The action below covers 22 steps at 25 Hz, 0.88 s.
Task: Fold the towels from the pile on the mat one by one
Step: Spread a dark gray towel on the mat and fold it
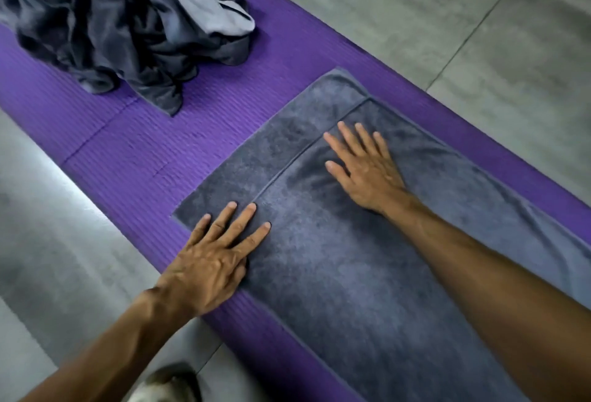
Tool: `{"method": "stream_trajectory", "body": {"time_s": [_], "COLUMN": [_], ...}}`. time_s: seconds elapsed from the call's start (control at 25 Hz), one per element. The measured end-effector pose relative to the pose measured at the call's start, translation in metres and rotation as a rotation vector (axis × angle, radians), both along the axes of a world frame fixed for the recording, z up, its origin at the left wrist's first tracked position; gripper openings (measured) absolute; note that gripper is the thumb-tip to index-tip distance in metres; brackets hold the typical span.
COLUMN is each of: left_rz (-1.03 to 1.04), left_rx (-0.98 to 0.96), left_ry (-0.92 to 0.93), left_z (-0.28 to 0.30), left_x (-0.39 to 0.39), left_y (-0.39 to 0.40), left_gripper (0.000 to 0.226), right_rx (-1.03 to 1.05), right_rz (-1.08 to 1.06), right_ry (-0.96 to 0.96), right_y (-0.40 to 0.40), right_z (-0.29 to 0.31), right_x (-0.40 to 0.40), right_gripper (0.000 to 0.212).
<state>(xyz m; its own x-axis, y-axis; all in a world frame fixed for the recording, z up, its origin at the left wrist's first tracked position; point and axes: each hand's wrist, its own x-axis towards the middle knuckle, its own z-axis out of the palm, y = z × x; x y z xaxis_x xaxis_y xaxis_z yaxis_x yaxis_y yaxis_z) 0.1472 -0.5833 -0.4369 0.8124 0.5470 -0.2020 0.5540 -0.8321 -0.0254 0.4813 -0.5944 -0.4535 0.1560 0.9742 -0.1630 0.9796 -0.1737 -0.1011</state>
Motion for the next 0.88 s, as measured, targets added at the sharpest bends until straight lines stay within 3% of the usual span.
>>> {"method": "stream_trajectory", "body": {"time_s": [0.12,0.32,0.48,0.6,0.68,0.8,0.88], "left_rz": [0.037,-0.120,-0.087,-0.035,-0.282,-1.060,-1.196], "left_rx": [-0.018,-0.116,-0.112,-0.096,-0.143,-0.131,-0.172], "left_ry": [0.009,-0.022,0.030,-0.033,-0.077,0.025,-0.043], "left_z": [0.014,0.002,0.013,0.026,0.019,0.005,0.009], "left_x": [0.015,0.028,0.040,0.086,0.105,0.095,0.107], "left_y": [-0.001,-0.025,-0.029,-0.062,-0.114,-0.157,-0.156], "left_gripper": [0.063,0.061,0.065,0.061,0.064,0.061,0.044], "right_rx": [0.073,0.095,0.060,0.109,0.095,0.006,-0.013], "right_rz": [-0.401,-0.212,-0.524,-0.658,-0.626,-0.795,-1.060], "right_ry": [-0.014,-0.006,-0.071,0.017,0.018,-0.002,-0.010], "right_y": [-0.044,-0.186,-0.309,-0.339,-0.380,-0.496,-0.556], "right_z": [0.001,-0.003,0.005,0.011,0.006,0.006,0.021], "right_x": [0.017,-0.052,-0.031,-0.048,-0.066,-0.062,-0.061], "right_gripper": [0.062,0.059,0.060,0.057,0.056,0.058,0.059]}}
